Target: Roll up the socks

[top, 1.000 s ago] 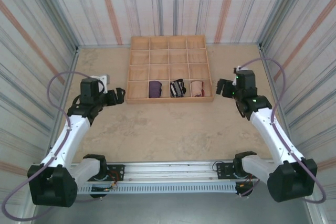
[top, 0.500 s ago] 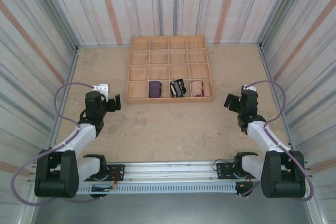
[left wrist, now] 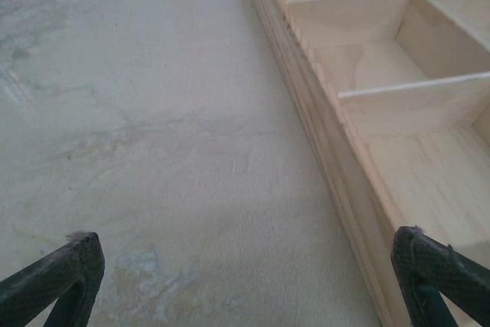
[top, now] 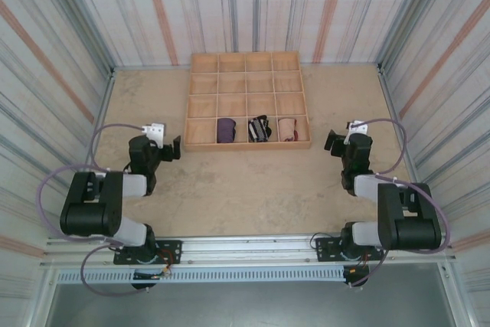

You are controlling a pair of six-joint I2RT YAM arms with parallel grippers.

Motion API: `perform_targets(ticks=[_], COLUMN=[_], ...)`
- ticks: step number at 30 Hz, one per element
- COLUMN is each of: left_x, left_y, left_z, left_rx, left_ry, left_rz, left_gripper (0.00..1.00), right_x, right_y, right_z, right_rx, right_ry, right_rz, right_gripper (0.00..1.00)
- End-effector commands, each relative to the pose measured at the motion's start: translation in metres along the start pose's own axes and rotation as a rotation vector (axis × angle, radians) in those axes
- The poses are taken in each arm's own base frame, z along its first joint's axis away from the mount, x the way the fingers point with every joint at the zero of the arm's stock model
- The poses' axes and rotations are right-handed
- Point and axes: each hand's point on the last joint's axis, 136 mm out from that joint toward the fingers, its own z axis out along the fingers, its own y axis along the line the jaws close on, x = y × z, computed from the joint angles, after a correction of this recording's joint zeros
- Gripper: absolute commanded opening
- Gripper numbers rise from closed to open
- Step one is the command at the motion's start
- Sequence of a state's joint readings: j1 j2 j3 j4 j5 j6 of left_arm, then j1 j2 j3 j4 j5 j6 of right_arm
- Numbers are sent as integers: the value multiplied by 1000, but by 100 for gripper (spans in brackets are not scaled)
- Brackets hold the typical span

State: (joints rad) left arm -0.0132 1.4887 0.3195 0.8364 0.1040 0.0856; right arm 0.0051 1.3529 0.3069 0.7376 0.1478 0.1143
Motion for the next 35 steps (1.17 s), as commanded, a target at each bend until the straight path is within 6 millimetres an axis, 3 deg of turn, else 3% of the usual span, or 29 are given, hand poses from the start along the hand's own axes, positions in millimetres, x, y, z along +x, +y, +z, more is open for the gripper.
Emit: perform_targets(ticks=[1,6,9,16,35], left_x=[-22,-21,-21,-23,-23], left_y=[8,16,17,15,15], left_z=[8,15,14,12,12], left_rx=[-15,-62,-70,-78,-77], left_ry=[-45,-7,-6,-17,-17], left_rz=[-11,-32,-29,-18,-18], left_gripper=[99,99,99,99,99], right_x=[-11,-1,-1,-2,0], right_y=[13,16,-14,-9,-11], right_z=[2,9,26,29,28], right_rx=[-83,-112,4,74,59], right_ry=[-101,-123,-46,-30,-19], right_rz=[-33,-34,74,10,34], right_gripper=[100,99,99,99,99])
